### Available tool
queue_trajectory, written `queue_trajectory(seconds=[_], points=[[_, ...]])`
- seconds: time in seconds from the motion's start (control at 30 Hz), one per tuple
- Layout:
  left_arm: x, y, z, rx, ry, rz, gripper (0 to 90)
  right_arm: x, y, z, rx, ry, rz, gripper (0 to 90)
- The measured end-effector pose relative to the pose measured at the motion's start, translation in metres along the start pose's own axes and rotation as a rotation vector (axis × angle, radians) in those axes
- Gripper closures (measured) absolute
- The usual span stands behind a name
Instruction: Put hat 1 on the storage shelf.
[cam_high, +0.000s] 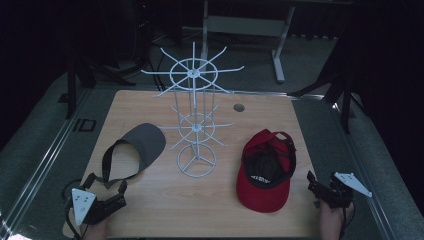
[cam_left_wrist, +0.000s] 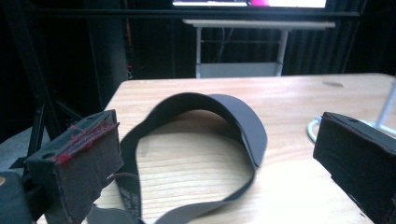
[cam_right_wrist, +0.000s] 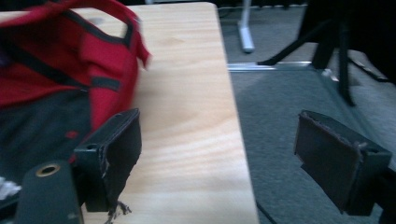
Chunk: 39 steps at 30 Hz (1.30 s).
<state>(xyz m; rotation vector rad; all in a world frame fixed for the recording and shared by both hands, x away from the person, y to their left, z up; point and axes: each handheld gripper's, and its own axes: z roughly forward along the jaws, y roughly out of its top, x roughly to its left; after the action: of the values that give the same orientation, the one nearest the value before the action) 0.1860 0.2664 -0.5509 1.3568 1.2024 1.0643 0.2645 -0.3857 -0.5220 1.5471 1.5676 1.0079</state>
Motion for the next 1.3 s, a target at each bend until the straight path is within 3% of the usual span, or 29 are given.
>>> queue_trajectory(seconds=[0.13, 0.27, 0.33, 0.4, 0.43, 0.53, 0.63, 0.87, 1.0, 1.17, 1.3], points=[[-0.009, 0.001, 0.0, 0.009, -0.043, 0.005, 1.3, 0.004, 0.022, 0.003, 0.061, 0.058, -0.045, 10.0], [-0.014, 0.002, 0.0, 0.012, -0.076, -0.013, 1.3, 0.01, 0.032, 0.005, 0.075, 0.059, -0.088, 10.0], [-0.015, 0.002, 0.001, 0.015, -0.082, -0.007, 1.3, 0.016, 0.042, 0.008, 0.105, 0.131, -0.078, 10.3], [-0.017, 0.002, 0.001, 0.024, -0.089, -0.011, 1.3, 0.019, 0.045, 0.01, 0.105, 0.138, -0.1, 10.7], [-0.018, 0.002, 0.001, 0.028, -0.093, -0.021, 1.3, 0.025, 0.05, 0.016, 0.106, 0.176, -0.108, 11.8], [-0.02, 0.001, 0.002, 0.038, -0.113, -0.041, 1.3, 0.029, 0.053, 0.023, 0.12, 0.198, -0.107, 11.8], [-0.022, 0.0, 0.004, 0.044, -0.122, -0.026, 1.3, 0.033, 0.057, 0.038, 0.14, 0.218, -0.111, 11.8], [-0.021, 0.0, 0.005, 0.048, -0.13, -0.027, 1.3, 0.048, 0.065, 0.075, 0.181, 0.243, -0.137, 9.7], [-0.021, 0.0, 0.005, 0.053, -0.131, -0.028, 1.3, 0.053, 0.063, 0.093, 0.218, 0.219, -0.16, 9.7], [-0.022, 0.0, 0.005, 0.063, -0.134, -0.022, 1.3, 0.065, 0.049, 0.102, 0.268, 0.232, -0.207, 10.1], [-0.023, 0.0, 0.005, 0.074, -0.139, -0.022, 1.3, 0.077, 0.038, 0.105, 0.296, 0.201, -0.268, 21.5]])
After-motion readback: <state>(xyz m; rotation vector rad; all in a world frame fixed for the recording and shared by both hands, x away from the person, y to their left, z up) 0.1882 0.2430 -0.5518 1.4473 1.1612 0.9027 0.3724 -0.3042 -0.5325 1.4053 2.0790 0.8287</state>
